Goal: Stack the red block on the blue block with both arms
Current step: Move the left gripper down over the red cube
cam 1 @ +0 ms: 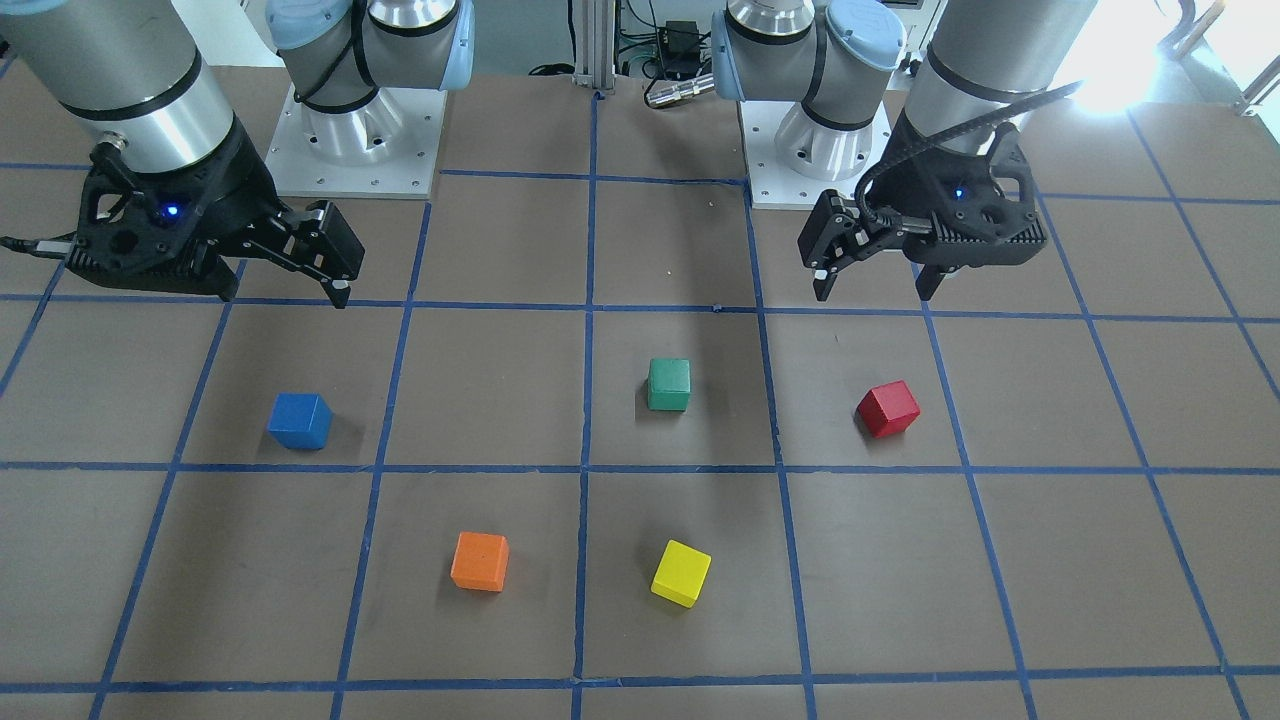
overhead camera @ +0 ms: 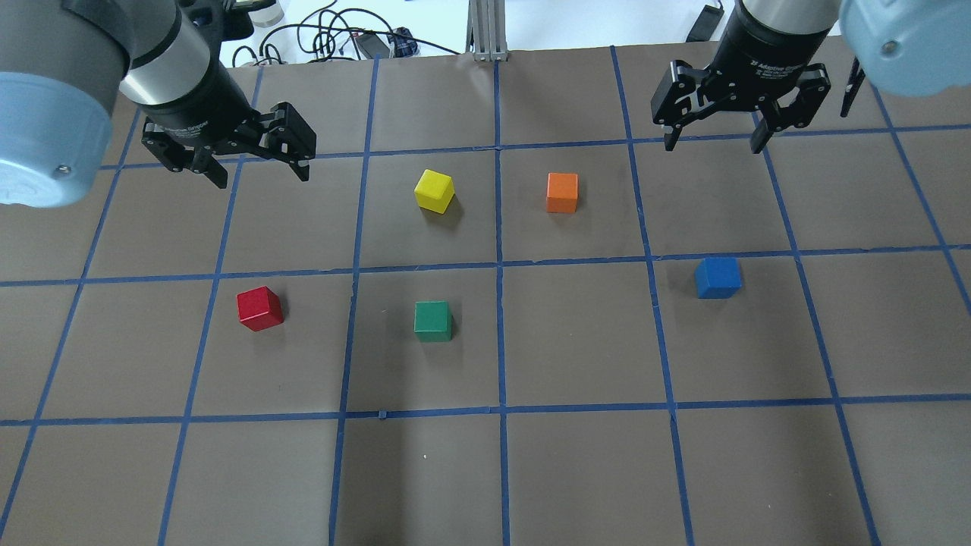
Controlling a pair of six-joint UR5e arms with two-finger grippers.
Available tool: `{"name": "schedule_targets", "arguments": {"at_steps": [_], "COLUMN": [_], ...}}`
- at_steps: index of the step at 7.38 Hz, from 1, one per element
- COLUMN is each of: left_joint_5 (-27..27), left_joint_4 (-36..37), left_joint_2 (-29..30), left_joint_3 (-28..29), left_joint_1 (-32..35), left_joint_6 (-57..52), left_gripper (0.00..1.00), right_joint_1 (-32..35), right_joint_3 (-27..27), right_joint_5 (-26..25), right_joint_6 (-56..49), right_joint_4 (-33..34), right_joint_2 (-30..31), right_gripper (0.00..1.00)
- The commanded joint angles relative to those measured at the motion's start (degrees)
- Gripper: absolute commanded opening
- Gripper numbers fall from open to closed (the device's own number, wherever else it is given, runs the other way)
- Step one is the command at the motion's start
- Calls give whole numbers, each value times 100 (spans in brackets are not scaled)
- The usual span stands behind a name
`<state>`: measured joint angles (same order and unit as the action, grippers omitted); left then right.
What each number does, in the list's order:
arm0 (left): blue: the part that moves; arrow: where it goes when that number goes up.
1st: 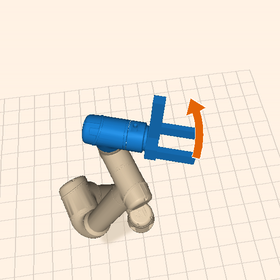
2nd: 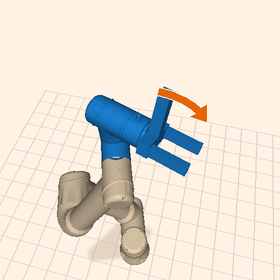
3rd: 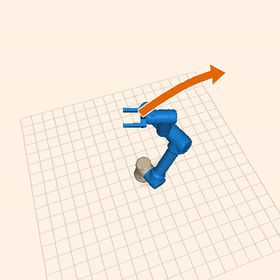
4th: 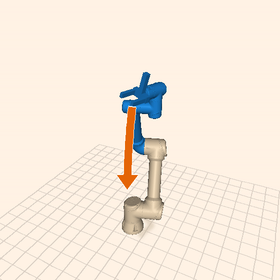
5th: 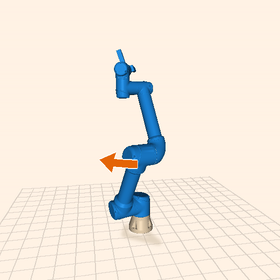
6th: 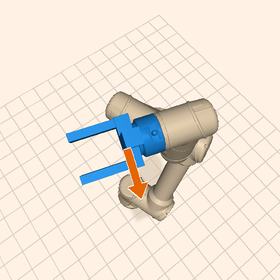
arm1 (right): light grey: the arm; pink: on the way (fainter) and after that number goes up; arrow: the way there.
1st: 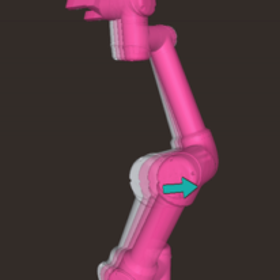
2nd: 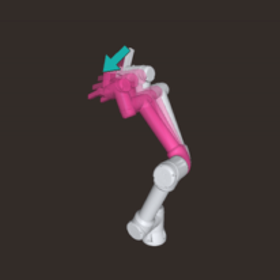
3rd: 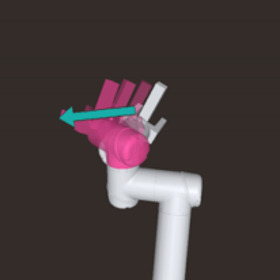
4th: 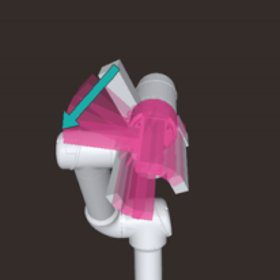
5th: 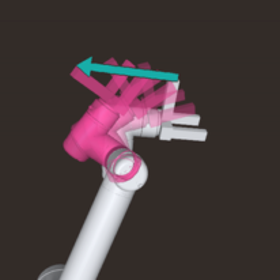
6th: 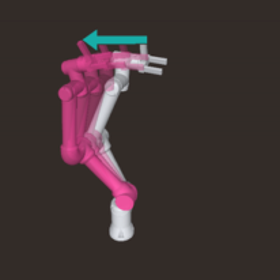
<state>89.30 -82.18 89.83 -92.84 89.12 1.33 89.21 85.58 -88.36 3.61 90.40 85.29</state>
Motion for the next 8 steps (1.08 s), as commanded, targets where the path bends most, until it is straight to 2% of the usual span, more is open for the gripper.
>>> {"name": "schedule_targets", "arguments": {"at_steps": [1, 3, 5, 7, 8], "left_joint_5": [0, 9, 131, 97, 105], "left_joint_4": [0, -26, -9, 113, 558], "left_joint_2": [-1, 34, 131, 193, 297], "left_joint_3": [-15, -50, -164, -863, -1442], "left_joint_1": [0, -43, -725, -1352, -1475], "left_joint_6": [-36, -63, -377, -485, -493], "left_gripper": [100, 100, 100, 100, 100], "right_joint_1": [-9, -9, -9, -9, -26], "right_joint_3": [12, 56, 38, 64, 30], "right_joint_5": [-6, -6, -6, -6, -6], "right_joint_6": [-9, -36, -10, -10, -70], "right_joint_4": [-22, -22, 4, 13, 22], "right_joint_2": [6, 58, 67, 67, 58], "right_gripper": [100, 100, 100, 100, 100]}}
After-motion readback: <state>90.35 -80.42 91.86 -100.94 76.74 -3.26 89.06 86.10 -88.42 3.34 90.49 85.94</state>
